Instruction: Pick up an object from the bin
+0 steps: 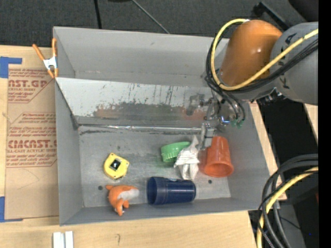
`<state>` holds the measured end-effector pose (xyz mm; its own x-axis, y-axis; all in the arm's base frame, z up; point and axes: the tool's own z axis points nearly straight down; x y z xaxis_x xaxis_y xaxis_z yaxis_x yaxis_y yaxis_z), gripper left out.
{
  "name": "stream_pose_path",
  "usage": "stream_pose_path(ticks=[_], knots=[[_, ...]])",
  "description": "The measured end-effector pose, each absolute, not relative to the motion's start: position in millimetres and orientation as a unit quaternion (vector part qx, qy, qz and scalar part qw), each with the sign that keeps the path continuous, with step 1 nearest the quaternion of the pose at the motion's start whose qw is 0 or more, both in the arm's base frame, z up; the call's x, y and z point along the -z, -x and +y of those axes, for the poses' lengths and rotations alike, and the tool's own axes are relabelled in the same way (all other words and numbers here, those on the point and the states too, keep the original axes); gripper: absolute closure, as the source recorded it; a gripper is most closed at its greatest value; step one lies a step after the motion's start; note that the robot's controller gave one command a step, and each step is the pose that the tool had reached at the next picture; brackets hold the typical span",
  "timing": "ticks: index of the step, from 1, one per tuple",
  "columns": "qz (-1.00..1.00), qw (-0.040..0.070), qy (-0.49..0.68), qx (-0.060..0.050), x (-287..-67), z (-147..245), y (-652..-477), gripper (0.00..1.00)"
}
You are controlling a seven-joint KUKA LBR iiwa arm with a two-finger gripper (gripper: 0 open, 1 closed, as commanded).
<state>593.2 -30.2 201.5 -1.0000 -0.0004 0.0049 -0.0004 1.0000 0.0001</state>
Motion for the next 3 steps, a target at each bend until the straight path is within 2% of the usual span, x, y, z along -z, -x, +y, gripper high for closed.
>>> stream_pose_path(ticks=[1,2,3], knots=[[-1.000,-0.002,0.000,0.000,-207,-30,-594.5,0.00],[-0.998,-0.002,-0.056,0.000,-139,-21,-586.0,0.00],[-0.997,0.000,-0.077,0.000,-82,-19,-583.9,0.00]])
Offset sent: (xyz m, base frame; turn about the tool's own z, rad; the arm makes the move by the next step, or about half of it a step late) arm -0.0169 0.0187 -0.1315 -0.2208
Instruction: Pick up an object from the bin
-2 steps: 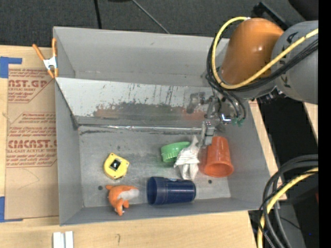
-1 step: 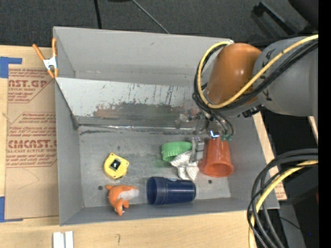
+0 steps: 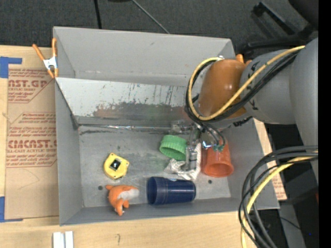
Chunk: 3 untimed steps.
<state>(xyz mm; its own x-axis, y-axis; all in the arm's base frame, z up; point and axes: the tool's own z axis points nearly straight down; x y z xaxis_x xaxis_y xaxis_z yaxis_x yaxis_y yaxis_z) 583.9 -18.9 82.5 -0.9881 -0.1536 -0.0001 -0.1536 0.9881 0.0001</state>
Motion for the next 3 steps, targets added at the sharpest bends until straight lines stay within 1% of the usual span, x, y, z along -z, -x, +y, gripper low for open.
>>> stream_pose_path(ticks=[1,2,3], knots=[[0.996,0.000,0.085,0.000,-123,-6,-581.9,0.00],[0.995,0.002,0.100,0.000,-86,-4,-578.6,0.00],[1.000,0.006,0.028,0.001,-75,6,-579.5,1.00]])
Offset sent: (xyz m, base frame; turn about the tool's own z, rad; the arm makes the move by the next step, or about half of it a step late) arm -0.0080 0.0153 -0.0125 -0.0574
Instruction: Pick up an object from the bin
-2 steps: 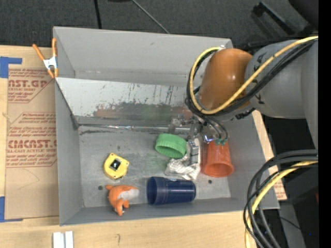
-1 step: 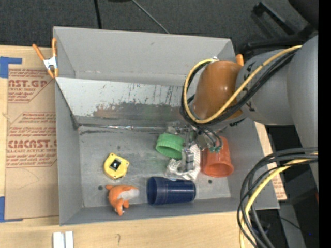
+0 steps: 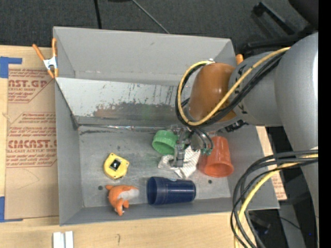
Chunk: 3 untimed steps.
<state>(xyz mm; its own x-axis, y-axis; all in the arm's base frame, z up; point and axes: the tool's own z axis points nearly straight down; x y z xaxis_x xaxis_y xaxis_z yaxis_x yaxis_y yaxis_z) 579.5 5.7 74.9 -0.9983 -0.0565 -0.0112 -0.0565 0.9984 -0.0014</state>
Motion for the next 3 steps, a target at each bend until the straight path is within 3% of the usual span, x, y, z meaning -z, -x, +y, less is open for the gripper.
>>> stream_pose_path(ticks=[3], knots=[[1.000,0.003,0.028,0.000,-79.2,5.8,-578.8,1.00]])
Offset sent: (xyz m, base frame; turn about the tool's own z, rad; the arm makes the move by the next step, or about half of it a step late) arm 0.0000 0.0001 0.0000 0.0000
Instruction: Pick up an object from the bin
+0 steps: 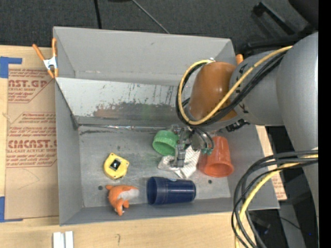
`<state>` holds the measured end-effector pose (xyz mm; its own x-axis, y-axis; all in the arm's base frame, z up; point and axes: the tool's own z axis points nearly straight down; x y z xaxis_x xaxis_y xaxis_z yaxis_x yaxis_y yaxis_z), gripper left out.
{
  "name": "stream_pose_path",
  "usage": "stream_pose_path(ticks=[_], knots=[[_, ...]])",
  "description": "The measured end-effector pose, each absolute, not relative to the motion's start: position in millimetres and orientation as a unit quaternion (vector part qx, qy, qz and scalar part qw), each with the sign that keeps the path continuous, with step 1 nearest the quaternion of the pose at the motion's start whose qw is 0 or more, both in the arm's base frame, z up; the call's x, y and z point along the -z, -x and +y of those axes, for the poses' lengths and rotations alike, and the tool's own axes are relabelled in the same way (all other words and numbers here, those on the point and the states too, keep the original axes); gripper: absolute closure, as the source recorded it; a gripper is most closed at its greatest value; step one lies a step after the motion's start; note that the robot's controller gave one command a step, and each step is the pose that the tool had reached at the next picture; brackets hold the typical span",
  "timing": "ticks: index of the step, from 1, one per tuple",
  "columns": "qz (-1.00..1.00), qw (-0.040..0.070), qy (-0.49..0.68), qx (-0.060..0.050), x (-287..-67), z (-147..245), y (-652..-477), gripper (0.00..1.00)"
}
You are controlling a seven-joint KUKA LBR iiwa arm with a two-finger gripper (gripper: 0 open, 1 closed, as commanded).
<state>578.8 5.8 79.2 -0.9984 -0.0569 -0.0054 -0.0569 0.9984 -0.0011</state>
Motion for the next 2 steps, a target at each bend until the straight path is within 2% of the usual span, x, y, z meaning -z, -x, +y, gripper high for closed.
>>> stream_pose_path(ticks=[1,2], knots=[[1.000,-0.002,0.029,0.000,-97,6,-576.4,1.00],[1.000,0.001,0.029,0.000,-114,6,-578.4,1.00]])
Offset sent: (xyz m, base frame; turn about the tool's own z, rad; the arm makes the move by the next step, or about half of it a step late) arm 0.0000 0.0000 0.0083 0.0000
